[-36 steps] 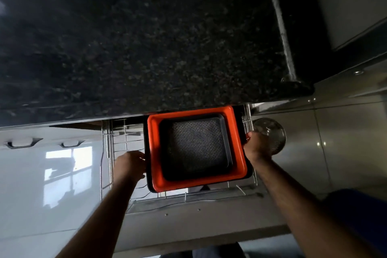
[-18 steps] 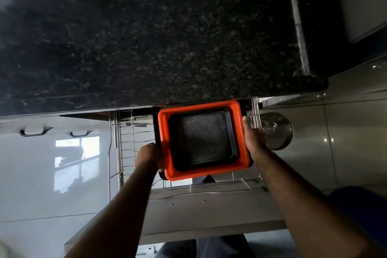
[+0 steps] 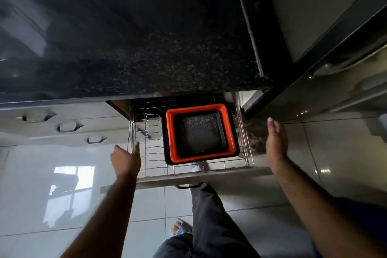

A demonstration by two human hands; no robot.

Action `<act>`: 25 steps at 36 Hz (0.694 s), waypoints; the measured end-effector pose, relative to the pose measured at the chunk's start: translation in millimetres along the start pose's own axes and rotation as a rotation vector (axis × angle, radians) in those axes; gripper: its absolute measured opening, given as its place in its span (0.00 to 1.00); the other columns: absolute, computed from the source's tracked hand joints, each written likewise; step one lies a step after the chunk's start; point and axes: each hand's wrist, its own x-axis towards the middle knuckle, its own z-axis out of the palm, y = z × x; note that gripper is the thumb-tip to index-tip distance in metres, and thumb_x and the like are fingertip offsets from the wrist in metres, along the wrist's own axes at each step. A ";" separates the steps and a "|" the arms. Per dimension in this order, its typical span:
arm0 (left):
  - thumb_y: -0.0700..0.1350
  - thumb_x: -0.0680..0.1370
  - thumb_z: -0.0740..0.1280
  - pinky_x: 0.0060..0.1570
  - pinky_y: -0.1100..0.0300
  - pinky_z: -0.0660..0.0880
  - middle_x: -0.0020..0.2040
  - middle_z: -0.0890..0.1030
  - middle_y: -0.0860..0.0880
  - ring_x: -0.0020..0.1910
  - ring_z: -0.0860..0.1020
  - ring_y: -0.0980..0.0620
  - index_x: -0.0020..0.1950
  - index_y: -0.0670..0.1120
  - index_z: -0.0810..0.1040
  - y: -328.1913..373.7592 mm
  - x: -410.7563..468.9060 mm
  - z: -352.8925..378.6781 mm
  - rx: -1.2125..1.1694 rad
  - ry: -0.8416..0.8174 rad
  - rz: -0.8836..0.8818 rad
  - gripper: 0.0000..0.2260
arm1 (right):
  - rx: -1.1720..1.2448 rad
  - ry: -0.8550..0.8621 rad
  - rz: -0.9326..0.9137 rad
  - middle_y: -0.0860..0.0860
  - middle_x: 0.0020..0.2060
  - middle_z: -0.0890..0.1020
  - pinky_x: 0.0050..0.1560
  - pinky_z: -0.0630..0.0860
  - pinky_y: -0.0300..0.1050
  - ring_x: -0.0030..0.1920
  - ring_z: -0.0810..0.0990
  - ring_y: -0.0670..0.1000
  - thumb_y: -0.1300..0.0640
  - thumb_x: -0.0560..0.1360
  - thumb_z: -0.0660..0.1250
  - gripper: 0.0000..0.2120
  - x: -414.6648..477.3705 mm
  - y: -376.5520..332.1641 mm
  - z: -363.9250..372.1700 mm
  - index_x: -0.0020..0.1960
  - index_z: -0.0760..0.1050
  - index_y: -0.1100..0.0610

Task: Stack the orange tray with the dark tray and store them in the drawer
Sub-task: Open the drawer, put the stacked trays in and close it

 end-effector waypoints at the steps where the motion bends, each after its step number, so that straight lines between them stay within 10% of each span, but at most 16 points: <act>1: 0.55 0.76 0.69 0.60 0.39 0.74 0.56 0.78 0.27 0.58 0.75 0.29 0.58 0.30 0.71 -9.0 -7.9 -10.5 0.006 0.046 -0.001 0.28 | -0.043 0.070 -0.046 0.58 0.63 0.79 0.58 0.76 0.53 0.60 0.78 0.57 0.38 0.81 0.57 0.27 -7.8 3.5 -15.6 0.67 0.74 0.58; 10: 0.57 0.79 0.66 0.75 0.40 0.56 0.72 0.63 0.25 0.73 0.61 0.29 0.72 0.24 0.59 -59.8 -79.4 -43.9 0.084 0.123 0.052 0.40 | 0.237 0.079 0.520 0.62 0.78 0.63 0.78 0.60 0.63 0.77 0.63 0.65 0.34 0.79 0.58 0.40 -67.4 51.6 -64.6 0.79 0.57 0.61; 15: 0.66 0.77 0.60 0.62 0.43 0.73 0.67 0.73 0.35 0.64 0.74 0.34 0.71 0.33 0.68 -67.3 -92.4 -45.3 -0.525 -0.067 -0.470 0.39 | 0.787 -0.066 0.688 0.55 0.77 0.67 0.74 0.60 0.67 0.76 0.66 0.60 0.35 0.78 0.58 0.33 -99.0 41.9 -42.8 0.77 0.63 0.51; 25: 0.77 0.68 0.58 0.73 0.48 0.64 0.78 0.62 0.45 0.73 0.69 0.44 0.80 0.51 0.54 -11.7 -87.5 -40.6 -1.123 -0.235 -0.658 0.48 | 0.866 -0.194 0.753 0.59 0.78 0.66 0.75 0.60 0.69 0.75 0.67 0.65 0.24 0.68 0.60 0.47 -94.8 8.8 -5.8 0.78 0.61 0.50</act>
